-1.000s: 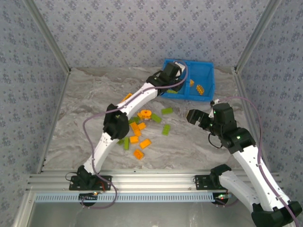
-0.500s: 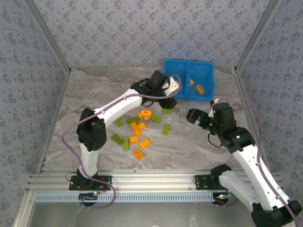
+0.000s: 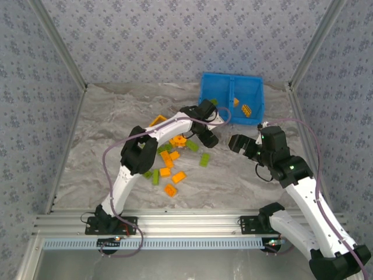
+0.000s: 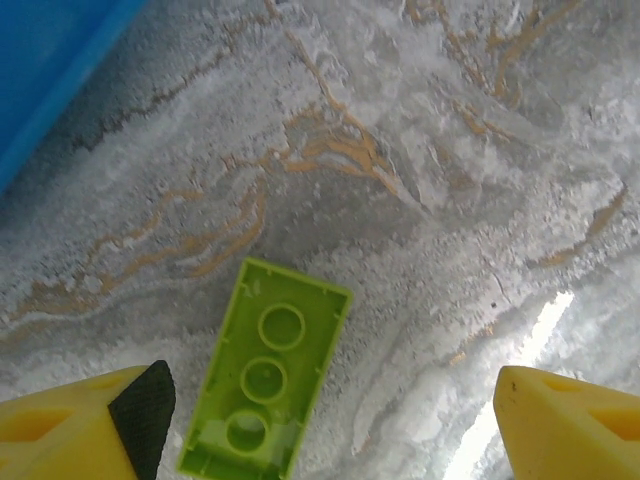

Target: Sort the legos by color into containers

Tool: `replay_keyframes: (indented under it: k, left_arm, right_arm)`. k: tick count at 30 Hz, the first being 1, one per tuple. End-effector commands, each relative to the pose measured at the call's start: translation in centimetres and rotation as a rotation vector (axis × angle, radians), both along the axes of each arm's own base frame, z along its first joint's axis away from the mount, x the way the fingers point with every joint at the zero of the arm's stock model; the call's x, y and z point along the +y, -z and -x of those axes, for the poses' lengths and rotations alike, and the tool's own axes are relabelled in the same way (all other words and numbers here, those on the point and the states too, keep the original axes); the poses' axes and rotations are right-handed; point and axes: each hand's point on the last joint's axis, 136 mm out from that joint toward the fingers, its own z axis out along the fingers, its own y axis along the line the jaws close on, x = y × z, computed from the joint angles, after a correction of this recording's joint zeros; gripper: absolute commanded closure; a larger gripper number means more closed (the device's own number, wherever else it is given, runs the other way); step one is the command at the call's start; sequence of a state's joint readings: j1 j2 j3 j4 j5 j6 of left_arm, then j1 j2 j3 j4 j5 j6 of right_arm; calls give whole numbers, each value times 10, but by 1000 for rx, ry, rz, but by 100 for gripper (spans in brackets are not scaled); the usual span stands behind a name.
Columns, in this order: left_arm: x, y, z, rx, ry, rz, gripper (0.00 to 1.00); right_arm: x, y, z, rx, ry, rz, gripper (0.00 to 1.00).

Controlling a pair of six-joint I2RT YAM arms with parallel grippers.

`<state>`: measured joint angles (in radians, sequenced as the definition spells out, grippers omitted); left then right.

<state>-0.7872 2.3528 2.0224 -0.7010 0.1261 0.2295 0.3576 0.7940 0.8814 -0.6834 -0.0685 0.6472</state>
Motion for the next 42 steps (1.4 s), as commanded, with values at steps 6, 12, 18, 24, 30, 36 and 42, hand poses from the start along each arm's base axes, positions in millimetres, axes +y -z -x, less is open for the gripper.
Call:
replay_keyframes:
  k: [6,12,18,24,30,36,42]
  left_arm:
    - [7,16,-12,-35,16,-87,15]
    - [10,31,-7,-7,17,-121,25]
    - [10,32,4,-26,14,-141,50]
    - [7,1,6,-71,-66,-49,66]
    - [-3,-74,7,-165,-123,151,67]
    - [-2,-161,-10,-391,-203,285,67]
    - [-8,-186,-55,-508,-285,315,67]
  right_arm:
    - [-2,-2,3,0,4,-1,0]
    - [-2,0,4,5,0,-5,0]
    - [-2,0,4,4,6,-5,0]
    - [-2,-1,4,6,9,-10,0]
    - [-2,-1,5,8,8,-13,0]
    - [-5,-4,7,-6,18,-14,0]
    - [-5,-3,8,-6,19,-20,0]
